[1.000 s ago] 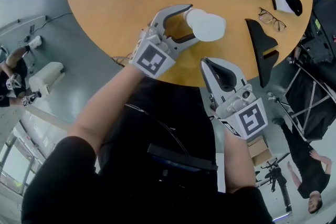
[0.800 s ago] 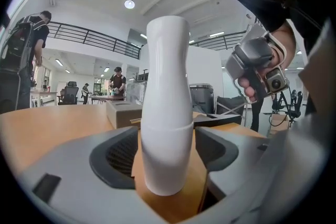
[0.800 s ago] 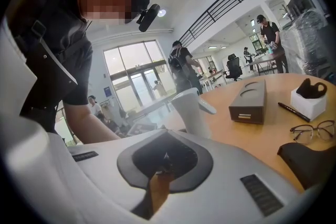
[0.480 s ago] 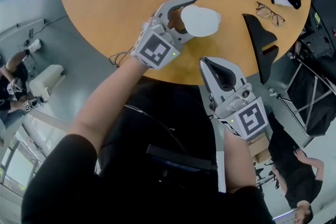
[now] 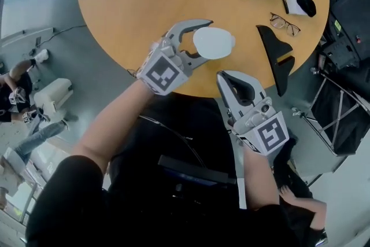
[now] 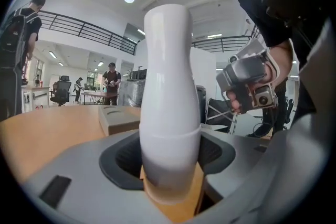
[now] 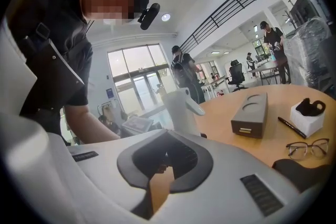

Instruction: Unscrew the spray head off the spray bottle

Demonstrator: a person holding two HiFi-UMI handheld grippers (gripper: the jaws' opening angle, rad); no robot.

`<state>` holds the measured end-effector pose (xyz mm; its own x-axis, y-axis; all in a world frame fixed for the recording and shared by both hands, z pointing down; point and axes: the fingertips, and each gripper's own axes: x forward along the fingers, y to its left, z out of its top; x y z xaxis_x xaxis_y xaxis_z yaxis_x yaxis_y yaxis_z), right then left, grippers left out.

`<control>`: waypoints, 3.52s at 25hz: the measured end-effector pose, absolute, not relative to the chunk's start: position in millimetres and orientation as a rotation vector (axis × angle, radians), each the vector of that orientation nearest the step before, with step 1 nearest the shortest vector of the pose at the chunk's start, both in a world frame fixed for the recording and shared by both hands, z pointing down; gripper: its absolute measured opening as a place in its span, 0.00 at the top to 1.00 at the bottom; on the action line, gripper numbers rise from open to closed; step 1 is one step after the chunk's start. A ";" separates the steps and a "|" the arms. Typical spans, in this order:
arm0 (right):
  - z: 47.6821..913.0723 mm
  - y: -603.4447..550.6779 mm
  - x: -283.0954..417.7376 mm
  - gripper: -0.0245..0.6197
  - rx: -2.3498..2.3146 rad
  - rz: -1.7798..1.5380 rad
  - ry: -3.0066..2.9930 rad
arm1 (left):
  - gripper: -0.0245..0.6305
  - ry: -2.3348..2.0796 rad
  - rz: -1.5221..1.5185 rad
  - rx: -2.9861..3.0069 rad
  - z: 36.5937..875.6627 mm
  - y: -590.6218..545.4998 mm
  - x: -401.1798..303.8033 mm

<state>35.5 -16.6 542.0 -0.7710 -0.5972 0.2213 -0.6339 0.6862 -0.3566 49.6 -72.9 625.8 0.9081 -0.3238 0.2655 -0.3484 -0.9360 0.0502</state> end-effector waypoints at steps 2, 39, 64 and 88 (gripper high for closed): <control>521.9 -13.0 32.2 0.95 1.018 0.616 -2.826 | 0.50 -0.502 0.398 2.989 602.6 -66.3 45.7; 230.3 22.1 -22.0 0.43 0.623 0.146 -2.955 | 0.50 -0.195 0.421 2.955 325.5 39.4 22.5; 195.8 78.6 -33.9 0.68 -0.107 0.278 -3.163 | 0.50 0.510 0.307 2.928 291.4 103.4 34.1; 179.0 -15.6 6.4 0.26 0.967 0.347 -3.082 | 0.50 -0.490 0.096 2.971 263.0 5.7 23.5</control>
